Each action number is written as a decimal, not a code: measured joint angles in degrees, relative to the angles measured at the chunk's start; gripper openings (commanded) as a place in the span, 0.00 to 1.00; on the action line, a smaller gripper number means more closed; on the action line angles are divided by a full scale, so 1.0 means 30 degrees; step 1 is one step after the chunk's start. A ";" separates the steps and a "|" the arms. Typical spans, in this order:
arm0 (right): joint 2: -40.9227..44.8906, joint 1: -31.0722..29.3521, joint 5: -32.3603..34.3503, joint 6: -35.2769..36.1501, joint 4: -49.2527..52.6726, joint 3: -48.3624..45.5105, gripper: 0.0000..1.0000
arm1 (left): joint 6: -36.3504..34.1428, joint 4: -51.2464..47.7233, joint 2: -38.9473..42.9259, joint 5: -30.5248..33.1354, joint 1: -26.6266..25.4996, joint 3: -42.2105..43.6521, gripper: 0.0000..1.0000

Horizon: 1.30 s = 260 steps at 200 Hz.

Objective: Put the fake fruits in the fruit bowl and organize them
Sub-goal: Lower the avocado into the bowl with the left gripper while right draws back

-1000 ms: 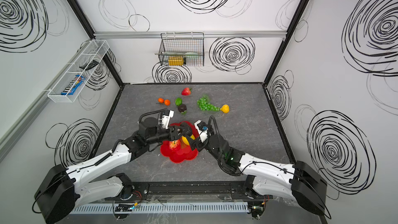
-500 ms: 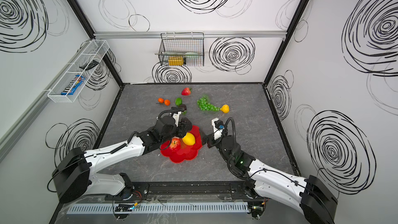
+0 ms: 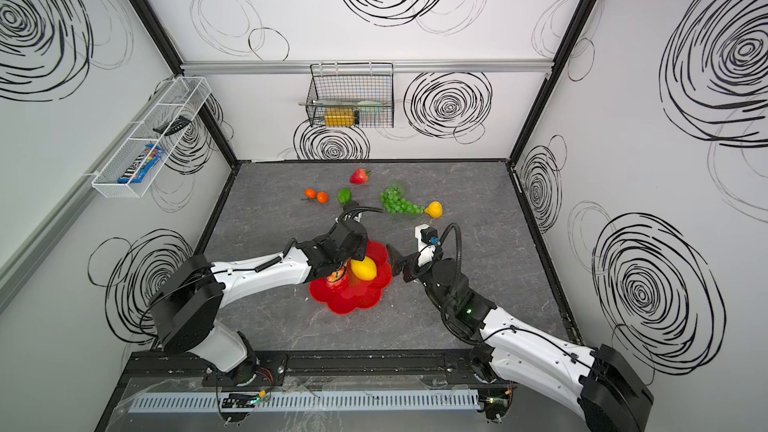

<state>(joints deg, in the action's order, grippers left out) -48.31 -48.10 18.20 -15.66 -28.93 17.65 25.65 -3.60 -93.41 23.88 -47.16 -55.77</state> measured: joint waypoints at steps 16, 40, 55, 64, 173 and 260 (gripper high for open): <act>0.0000 0.0029 -0.0036 -0.0058 0.0000 0.0000 0.98 | -0.0007 -0.0182 -0.0532 0.0095 -0.0095 -0.0270 0.50; 0.0000 0.0080 -0.0102 -0.0080 0.0000 0.0000 0.98 | 0.0000 -0.0444 -0.0889 0.0197 -0.0182 -0.0488 0.50; -0.0007 0.0153 -0.0138 -0.0131 0.0000 0.0000 0.98 | 0.0015 -0.0772 -0.1027 0.0226 -0.0248 -0.0707 0.50; -0.0007 0.0153 -0.0153 -0.0146 0.0000 0.0000 0.98 | 0.0022 -0.0925 -0.1115 0.0233 -0.0270 -0.0816 0.50; -0.0364 0.0379 -0.0357 -0.0372 0.0000 0.0000 0.98 | 0.0328 -0.2339 -0.1705 0.0102 -0.0488 -0.1027 0.52; -0.0452 0.0393 -0.0393 -0.0568 0.0000 0.0000 0.98 | 0.0714 -0.2885 -0.1741 -0.0153 -0.0641 -0.1035 0.57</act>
<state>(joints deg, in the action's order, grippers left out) -49.67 -46.92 17.02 -17.37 -28.93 17.65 27.79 -12.25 -98.63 23.42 -49.08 -58.87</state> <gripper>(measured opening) 0.982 0.569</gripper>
